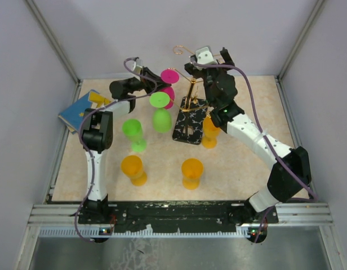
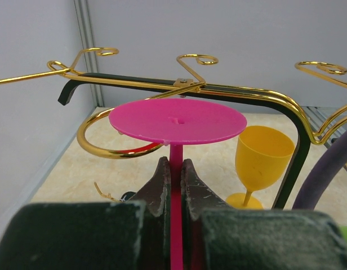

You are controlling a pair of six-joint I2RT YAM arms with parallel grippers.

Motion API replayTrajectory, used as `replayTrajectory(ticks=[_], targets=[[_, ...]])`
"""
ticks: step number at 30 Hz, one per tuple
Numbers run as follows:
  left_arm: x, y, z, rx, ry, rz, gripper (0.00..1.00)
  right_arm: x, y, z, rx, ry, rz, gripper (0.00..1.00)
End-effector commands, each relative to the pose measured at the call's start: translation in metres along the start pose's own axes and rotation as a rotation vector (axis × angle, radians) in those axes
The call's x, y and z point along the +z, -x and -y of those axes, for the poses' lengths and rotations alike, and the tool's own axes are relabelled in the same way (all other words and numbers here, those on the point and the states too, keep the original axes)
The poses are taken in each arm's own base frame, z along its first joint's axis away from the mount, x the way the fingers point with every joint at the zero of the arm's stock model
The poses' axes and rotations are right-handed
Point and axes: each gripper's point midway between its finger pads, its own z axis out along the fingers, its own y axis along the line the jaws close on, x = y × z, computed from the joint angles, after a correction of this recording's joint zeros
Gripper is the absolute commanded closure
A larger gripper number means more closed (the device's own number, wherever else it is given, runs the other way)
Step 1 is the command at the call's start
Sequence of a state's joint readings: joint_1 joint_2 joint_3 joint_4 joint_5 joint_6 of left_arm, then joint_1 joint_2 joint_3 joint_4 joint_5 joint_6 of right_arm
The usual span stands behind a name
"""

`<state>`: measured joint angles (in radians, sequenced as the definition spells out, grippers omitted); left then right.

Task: Place the wine glass upside down on the wine glass rack
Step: Turn the wine glass upside down at the wine rack.

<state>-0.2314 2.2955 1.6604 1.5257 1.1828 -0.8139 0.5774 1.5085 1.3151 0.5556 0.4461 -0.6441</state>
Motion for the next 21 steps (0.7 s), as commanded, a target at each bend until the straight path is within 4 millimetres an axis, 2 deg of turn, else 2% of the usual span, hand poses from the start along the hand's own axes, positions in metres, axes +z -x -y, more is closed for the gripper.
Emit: replayTrajectory(ticks=[1,10,21], targets=[[0.012,0.014,0.013,0.202,-0.078,0.054,1.00,0.005,0.021,0.016,0.028,-0.034,0.059,0.01],[0.022,0.010,-0.002,0.209,-0.044,0.064,1.00,0.003,0.013,0.016,0.044,-0.035,0.048,0.01],[0.020,0.009,-0.031,0.243,0.085,0.088,1.00,0.004,0.008,0.020,0.053,-0.040,0.043,0.01]])
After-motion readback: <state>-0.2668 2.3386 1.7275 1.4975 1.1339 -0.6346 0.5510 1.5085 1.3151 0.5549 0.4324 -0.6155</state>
